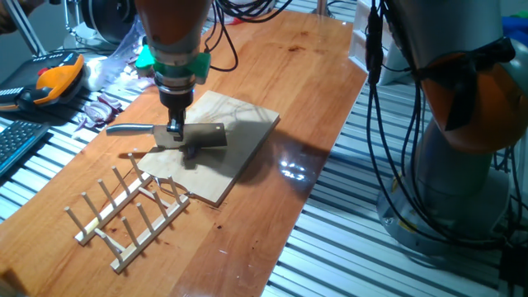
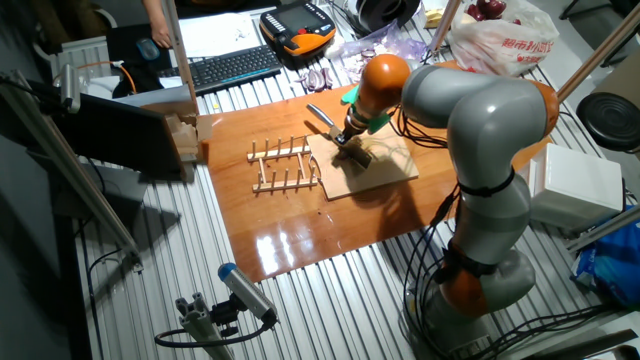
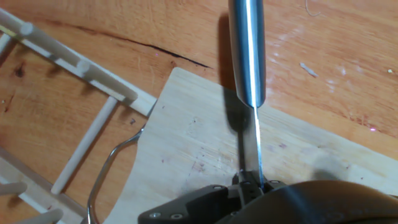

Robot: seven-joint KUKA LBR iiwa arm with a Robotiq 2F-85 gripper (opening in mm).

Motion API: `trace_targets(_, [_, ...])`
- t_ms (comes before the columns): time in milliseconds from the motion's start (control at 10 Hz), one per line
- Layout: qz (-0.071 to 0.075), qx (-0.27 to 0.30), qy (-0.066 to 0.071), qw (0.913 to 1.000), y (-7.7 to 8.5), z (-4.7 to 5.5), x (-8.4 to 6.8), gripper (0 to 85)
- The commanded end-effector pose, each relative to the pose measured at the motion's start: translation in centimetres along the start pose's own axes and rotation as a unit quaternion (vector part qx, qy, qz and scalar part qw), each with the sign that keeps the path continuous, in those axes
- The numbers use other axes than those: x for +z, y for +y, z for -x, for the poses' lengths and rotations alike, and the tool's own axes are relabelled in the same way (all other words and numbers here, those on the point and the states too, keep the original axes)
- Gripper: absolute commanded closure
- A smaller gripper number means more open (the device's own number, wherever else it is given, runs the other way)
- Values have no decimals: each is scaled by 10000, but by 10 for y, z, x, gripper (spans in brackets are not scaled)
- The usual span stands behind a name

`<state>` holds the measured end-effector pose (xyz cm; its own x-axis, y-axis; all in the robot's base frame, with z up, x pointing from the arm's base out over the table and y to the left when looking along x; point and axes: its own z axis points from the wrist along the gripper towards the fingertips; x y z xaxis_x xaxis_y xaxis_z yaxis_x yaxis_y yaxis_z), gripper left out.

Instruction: Chop the onions

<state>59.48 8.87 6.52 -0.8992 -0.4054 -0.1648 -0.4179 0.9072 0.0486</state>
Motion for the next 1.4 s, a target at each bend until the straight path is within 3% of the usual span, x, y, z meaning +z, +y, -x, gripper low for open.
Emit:
trace_targets(0, [23, 1, 47, 10000, 1, 0, 3, 850])
trace_targets(200, [126, 32, 109, 9999, 0, 1, -7, 850])
trace_targets(300, [182, 41, 176, 9997, -1, 3, -19, 850])
trace_targets(500, [177, 37, 238, 9996, -1, 6, -33, 850])
trace_targets(900, [111, -28, 201, 9997, -5, 5, -25, 850])
trace_targets(1300, [80, -56, 79, 9999, -6, -3, -15, 850])
